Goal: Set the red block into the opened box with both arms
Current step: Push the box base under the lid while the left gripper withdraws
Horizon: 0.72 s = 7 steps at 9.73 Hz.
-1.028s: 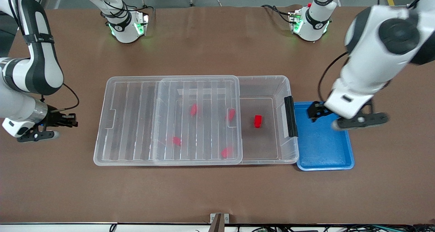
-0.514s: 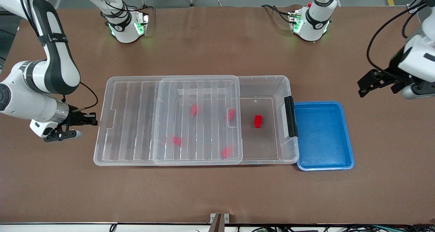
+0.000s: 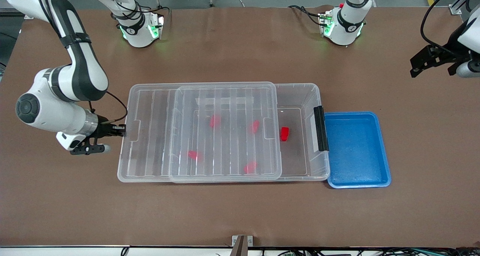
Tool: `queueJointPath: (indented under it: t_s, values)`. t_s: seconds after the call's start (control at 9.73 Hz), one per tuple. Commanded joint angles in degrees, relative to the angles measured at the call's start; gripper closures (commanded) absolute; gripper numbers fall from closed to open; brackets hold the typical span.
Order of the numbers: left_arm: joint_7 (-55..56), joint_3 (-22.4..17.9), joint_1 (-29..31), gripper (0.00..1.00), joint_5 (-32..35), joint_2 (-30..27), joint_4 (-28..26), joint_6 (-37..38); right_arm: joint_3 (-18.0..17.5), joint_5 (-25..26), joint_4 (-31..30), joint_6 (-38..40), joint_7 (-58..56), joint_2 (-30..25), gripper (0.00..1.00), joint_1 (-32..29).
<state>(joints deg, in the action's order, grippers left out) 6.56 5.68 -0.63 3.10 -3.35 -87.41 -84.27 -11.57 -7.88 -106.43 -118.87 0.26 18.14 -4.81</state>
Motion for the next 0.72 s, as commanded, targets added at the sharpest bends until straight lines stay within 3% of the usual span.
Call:
queueJointPath:
  t_s: [0.0,0.62]
  values:
    - [-1.02,-0.23,0.45,0.00,-0.82,-0.08,-2.59,-0.01,-3.62,-1.00,0.17,-1.18,4.20,0.75,1.00,-0.56]
    - [-1.11,-0.23,0.54,0.00,-0.90,0.53,-2.50,-0.01,-6.63,-0.82,1.22,-5.05,10.28,3.57,1.00,1.90]
